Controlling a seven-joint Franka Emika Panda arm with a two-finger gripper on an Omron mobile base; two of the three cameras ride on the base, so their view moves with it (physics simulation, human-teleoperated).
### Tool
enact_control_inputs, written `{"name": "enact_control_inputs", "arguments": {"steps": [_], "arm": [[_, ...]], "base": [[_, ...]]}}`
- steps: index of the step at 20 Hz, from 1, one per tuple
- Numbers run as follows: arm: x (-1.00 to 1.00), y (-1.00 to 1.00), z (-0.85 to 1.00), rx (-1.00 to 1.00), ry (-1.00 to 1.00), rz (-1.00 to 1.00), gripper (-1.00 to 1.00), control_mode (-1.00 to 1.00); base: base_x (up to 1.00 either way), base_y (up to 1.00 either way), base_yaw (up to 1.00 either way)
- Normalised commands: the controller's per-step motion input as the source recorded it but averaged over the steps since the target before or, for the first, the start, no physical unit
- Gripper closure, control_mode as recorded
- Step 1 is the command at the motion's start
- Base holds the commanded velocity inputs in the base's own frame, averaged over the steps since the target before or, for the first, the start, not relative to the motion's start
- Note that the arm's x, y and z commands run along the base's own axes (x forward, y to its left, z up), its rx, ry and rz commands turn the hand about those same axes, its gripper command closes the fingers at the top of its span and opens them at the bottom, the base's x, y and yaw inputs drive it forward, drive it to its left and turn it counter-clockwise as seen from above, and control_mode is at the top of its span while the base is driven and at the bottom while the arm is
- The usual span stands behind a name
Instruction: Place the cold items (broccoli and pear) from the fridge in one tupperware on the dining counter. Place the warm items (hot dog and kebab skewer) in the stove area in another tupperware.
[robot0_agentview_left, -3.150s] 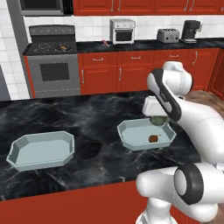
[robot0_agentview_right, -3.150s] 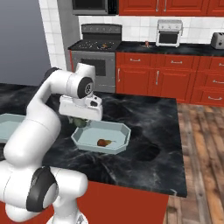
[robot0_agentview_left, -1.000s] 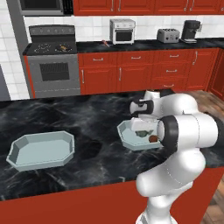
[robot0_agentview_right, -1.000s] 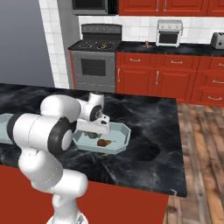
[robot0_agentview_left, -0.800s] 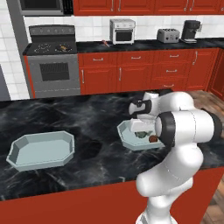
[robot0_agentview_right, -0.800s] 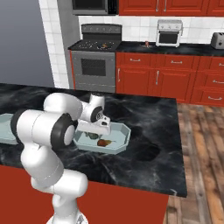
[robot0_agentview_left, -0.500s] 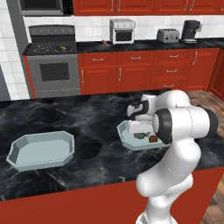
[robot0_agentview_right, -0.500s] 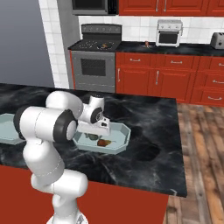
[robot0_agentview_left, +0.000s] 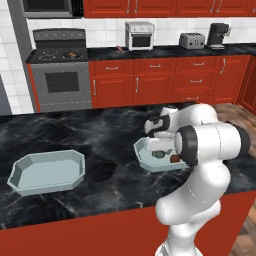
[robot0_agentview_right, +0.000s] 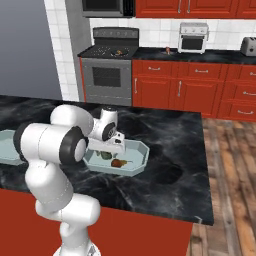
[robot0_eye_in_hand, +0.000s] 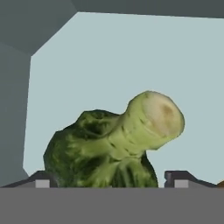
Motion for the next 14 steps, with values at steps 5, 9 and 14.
{"name": "enact_control_inputs", "arguments": {"steps": [5, 9, 14], "arm": [[-0.25, 0.02, 0.36, 0.00, -0.09, 0.00, -1.00, -1.00], [-0.44, 0.00, 0.59, 0.00, -0.17, 0.00, -1.00, -1.00], [-0.60, 0.05, 0.68, 0.00, -0.23, 0.00, -1.00, -1.00]], "base": [[0.00, 0.00, 0.00], [0.00, 0.00, 0.00], [0.00, 0.00, 0.00]]}}
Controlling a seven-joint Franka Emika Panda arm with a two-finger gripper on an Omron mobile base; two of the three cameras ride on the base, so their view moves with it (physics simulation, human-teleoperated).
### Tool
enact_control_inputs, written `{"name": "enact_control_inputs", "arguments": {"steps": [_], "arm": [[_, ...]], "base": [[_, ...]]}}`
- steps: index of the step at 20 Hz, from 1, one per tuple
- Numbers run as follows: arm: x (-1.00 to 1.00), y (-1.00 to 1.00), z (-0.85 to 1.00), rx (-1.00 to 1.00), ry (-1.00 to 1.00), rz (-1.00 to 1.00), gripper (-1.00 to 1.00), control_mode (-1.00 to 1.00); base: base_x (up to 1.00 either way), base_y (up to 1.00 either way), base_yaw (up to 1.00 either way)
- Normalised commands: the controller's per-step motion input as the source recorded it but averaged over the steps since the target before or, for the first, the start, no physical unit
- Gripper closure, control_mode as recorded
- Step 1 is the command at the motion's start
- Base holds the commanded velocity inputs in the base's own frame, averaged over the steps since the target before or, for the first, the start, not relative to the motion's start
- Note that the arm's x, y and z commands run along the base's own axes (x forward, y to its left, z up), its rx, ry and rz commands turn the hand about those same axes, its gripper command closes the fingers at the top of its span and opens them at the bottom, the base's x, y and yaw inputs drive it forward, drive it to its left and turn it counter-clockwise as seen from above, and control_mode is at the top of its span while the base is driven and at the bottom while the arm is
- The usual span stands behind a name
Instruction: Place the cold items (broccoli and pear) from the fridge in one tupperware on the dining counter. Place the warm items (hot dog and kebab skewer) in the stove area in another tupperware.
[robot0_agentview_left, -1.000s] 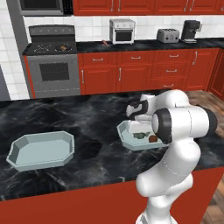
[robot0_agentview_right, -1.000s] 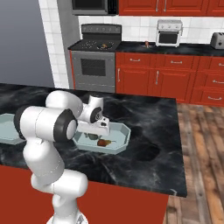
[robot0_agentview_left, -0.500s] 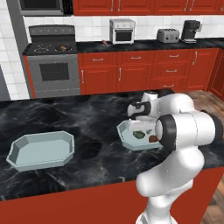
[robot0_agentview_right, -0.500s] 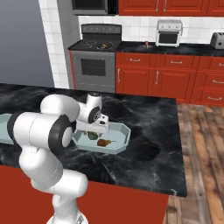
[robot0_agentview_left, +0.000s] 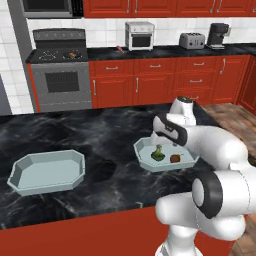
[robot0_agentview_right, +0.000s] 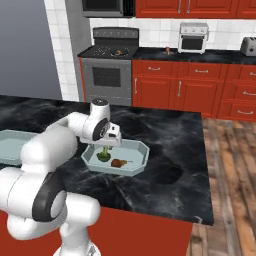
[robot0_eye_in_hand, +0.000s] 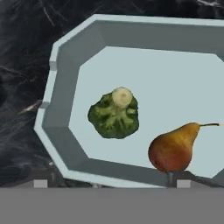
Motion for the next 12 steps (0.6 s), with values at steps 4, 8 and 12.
{"name": "enact_control_inputs", "arguments": {"steps": [4, 8, 12], "arm": [[-0.69, 0.12, 0.72, 0.00, -0.27, 0.00, -1.00, -1.00], [-0.62, 0.13, 0.80, -0.02, -0.20, 0.00, -1.00, -1.00], [-0.54, 0.07, 0.86, -0.07, -0.22, 0.00, -1.00, -1.00]], "base": [[0.00, 0.00, 0.00], [0.00, 0.00, 0.00], [0.00, 0.00, 0.00]]}}
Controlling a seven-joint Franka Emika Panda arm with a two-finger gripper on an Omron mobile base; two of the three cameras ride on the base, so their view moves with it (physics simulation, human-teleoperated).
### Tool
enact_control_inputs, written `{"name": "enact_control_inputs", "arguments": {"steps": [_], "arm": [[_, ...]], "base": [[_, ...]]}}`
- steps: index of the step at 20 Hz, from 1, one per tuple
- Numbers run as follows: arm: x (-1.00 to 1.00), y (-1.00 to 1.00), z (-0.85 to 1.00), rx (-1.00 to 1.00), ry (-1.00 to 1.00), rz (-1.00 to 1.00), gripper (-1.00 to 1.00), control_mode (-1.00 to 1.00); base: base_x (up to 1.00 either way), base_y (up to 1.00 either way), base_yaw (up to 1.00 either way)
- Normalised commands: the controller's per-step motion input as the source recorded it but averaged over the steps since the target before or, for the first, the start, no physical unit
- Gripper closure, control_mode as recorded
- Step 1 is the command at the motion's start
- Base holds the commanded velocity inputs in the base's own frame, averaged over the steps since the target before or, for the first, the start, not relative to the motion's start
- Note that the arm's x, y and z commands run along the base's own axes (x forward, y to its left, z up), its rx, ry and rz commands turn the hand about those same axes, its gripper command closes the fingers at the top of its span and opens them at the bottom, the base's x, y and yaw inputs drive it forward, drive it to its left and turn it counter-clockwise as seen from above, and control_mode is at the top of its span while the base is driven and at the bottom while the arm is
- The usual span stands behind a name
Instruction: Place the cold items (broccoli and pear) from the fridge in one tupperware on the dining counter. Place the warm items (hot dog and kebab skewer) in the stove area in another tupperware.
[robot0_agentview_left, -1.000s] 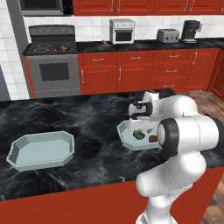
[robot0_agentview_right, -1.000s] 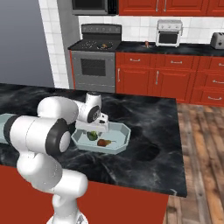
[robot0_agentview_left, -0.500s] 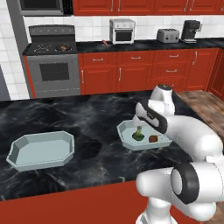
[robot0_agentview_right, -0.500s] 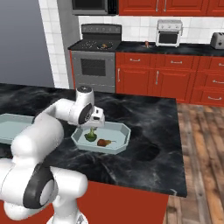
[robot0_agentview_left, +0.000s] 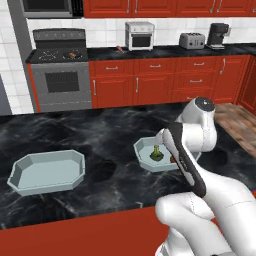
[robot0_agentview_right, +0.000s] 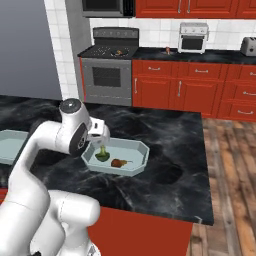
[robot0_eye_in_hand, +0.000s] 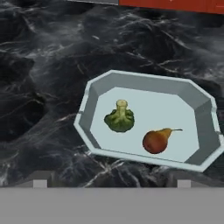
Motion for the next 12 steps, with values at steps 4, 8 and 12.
{"name": "enact_control_inputs", "arguments": {"steps": [4, 8, 12], "arm": [[-0.46, 0.01, 0.89, -0.06, -0.22, 0.00, -1.00, -1.00], [-0.48, 0.00, 0.88, -0.01, -0.19, 0.00, -1.00, -1.00], [-0.55, 0.00, 0.81, 0.00, -0.12, 0.00, -1.00, -1.00]], "base": [[0.00, 0.00, 0.00], [0.00, 0.00, 0.00], [0.00, 0.00, 0.00]]}}
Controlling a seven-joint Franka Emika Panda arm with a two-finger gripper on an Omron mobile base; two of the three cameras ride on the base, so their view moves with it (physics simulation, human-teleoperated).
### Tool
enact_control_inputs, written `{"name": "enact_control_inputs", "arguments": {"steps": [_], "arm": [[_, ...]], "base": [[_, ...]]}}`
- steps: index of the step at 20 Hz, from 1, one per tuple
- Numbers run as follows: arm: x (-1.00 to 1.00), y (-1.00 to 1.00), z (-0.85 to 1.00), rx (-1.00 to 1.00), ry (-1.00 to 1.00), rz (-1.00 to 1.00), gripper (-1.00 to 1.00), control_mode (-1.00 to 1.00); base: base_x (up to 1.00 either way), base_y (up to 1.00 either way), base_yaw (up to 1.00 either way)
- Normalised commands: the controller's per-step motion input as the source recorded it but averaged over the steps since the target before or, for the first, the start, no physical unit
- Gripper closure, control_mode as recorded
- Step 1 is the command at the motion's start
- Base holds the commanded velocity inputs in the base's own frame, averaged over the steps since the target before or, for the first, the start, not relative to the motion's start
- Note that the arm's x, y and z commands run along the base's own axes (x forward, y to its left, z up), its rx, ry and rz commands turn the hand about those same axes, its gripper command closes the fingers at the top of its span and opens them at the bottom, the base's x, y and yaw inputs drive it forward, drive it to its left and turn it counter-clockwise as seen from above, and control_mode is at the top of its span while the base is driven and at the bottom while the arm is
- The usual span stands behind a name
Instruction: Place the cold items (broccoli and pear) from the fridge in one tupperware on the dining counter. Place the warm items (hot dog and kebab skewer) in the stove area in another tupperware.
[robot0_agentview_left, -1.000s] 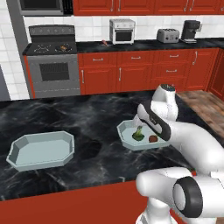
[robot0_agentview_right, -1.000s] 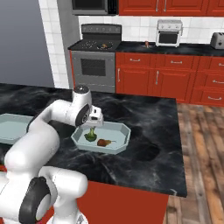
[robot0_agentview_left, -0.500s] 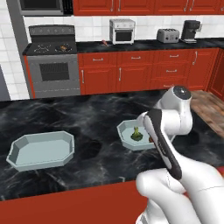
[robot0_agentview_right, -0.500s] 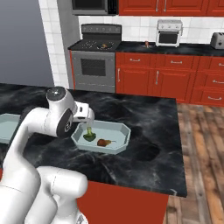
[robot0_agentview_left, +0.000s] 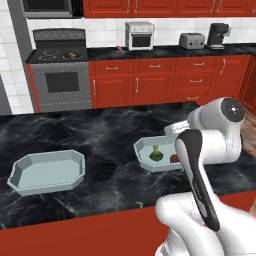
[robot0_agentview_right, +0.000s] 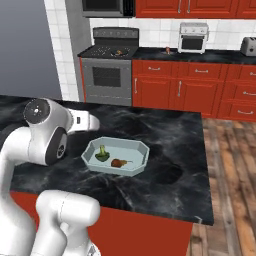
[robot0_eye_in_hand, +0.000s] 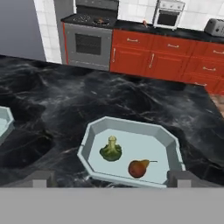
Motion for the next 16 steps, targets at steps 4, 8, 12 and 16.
{"name": "enact_control_inputs", "arguments": {"steps": [4, 8, 12, 16], "arm": [[-0.72, 0.00, 0.70, 0.01, -0.09, -0.06, -1.00, -1.00], [-0.91, 0.00, 0.61, 0.06, -0.11, -0.09, -1.00, -1.00], [-0.79, 0.00, 0.44, 0.03, -0.11, -0.10, -1.00, -1.00], [-0.40, 0.01, 0.00, 0.00, -0.17, -0.13, -1.00, 1.00]], "base": [[0.00, 0.00, 0.00], [0.00, 0.00, 0.00], [0.00, 0.00, 0.00], [-0.33, -0.14, -0.16]]}}
